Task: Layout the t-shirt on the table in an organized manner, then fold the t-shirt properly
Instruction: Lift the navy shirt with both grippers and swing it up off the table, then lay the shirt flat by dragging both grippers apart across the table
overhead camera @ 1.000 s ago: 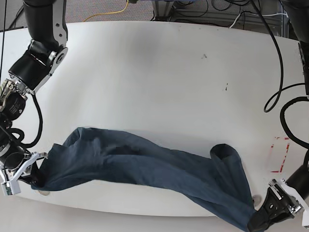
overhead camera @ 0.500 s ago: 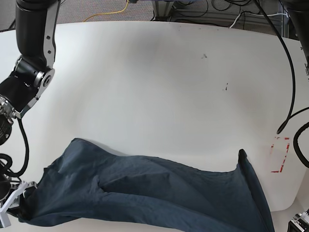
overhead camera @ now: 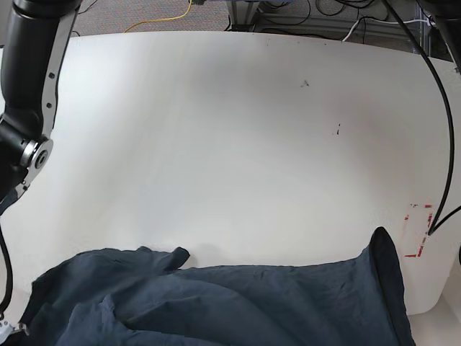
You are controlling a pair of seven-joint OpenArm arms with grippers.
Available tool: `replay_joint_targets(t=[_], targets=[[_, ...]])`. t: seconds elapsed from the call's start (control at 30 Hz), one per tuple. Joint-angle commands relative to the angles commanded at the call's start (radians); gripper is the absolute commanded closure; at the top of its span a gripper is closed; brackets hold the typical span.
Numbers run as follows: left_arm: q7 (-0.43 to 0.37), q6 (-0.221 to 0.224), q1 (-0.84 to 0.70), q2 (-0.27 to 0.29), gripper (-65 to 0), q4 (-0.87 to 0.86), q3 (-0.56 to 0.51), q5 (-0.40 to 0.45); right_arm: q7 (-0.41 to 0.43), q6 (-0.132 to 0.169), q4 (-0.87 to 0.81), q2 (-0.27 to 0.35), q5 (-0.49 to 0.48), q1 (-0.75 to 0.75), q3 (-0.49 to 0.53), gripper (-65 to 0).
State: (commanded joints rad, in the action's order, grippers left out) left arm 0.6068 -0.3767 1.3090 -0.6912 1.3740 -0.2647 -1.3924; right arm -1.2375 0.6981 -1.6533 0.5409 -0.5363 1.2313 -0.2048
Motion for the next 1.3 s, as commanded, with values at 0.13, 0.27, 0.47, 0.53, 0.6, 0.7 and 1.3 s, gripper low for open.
replay_joint_targets(t=[0.13,0.27,0.47,0.53,0.6,0.7,1.3], targets=[[0.000,0.000,0.000,0.000,0.0,-0.008,-0.020,0.000,-0.002,0.000,0.000,0.028,-0.002,0.037,0.023,-0.2],[0.000,0.000,0.000,-0.002,0.0,-0.008,-0.021,-0.002,-0.006,0.000,-0.003,0.034,-0.003,0.032,0.023,-0.2],[0.025,0.000,-0.033,-0.035,0.0,-0.003,-0.002,-0.003,-0.006,0.000,-0.009,0.068,-0.011,-0.092,-0.026,-0.2],[0.031,0.000,-0.085,-0.037,0.0,0.000,0.014,-0.014,-0.006,0.000,-0.023,0.068,-0.011,-0.149,-0.063,-0.2],[0.037,0.000,-0.151,-0.037,0.0,0.000,0.041,-0.046,-0.006,0.000,-0.055,0.069,-0.011,-0.224,-0.098,-0.2],[0.038,0.000,-0.240,-0.037,0.0,0.000,0.077,-0.075,-0.006,0.000,-0.112,0.066,-0.011,-0.319,-0.138,-0.2],[0.086,0.000,-0.837,-0.037,0.0,0.183,0.296,-0.081,-0.008,0.000,-0.367,-0.120,-0.049,-0.954,-0.373,0.0]])
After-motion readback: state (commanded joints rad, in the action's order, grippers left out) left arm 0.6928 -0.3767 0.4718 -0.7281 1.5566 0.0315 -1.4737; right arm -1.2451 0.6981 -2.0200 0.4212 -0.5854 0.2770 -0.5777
